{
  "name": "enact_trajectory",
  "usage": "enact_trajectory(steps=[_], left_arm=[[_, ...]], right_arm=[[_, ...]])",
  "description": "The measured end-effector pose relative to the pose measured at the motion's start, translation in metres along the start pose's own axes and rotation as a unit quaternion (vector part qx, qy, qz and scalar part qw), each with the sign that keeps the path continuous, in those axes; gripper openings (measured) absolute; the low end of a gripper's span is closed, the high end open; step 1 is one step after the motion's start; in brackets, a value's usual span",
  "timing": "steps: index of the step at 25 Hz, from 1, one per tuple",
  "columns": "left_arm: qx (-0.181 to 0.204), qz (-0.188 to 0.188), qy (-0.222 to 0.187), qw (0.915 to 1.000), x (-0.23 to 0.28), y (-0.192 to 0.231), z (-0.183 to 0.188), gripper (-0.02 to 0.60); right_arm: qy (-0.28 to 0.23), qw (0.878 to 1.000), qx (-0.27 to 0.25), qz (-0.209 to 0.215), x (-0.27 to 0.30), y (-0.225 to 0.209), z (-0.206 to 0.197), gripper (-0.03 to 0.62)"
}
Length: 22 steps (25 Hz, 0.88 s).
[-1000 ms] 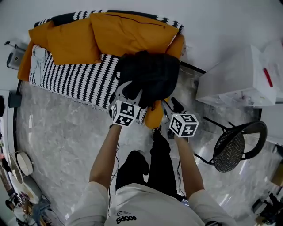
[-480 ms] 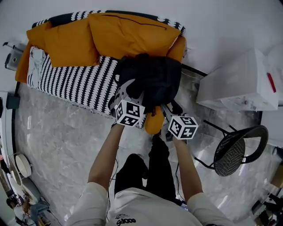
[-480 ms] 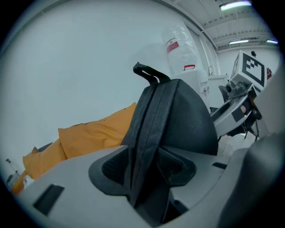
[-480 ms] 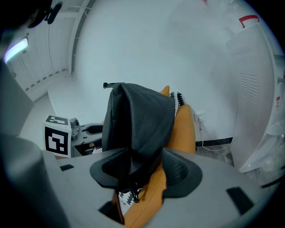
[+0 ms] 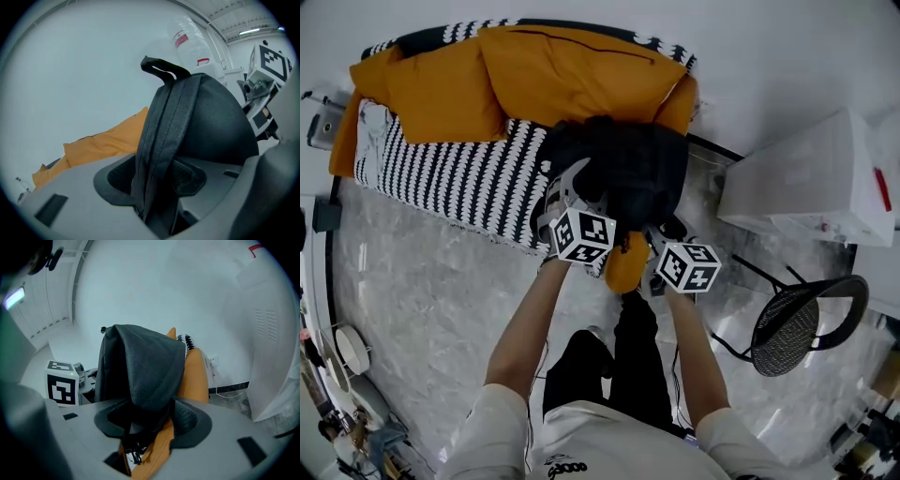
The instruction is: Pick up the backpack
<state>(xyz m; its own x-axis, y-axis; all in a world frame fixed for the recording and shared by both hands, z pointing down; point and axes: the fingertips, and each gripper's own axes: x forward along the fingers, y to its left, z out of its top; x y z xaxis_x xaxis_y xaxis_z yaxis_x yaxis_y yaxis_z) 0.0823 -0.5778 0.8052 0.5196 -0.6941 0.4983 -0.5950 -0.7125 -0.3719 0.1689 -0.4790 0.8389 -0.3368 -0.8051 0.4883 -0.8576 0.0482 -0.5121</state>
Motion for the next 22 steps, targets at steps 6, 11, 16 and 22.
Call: enact_trajectory(steps=[6,11,16,22], left_arm=[[0.000,0.002,-0.005,1.0000,0.036,0.016,0.011,0.201],[0.006,-0.003,0.000,1.0000,0.064,0.028,0.019,0.192],[-0.009,0.000,0.011,0.9999,0.080,0.037,0.022,0.120],[-0.043,0.007,0.021,0.9988,0.076,0.050,0.022,0.064]], right_arm=[[0.008,1.000,0.006,0.018,0.019,-0.009,0.016,0.224],[0.024,0.999,0.000,0.034,0.033,-0.011,0.026,0.222],[0.052,0.997,-0.015,0.049,0.044,-0.011,0.038,0.181],[0.074,0.995,-0.028,0.066,0.048,-0.002,0.049,0.107]])
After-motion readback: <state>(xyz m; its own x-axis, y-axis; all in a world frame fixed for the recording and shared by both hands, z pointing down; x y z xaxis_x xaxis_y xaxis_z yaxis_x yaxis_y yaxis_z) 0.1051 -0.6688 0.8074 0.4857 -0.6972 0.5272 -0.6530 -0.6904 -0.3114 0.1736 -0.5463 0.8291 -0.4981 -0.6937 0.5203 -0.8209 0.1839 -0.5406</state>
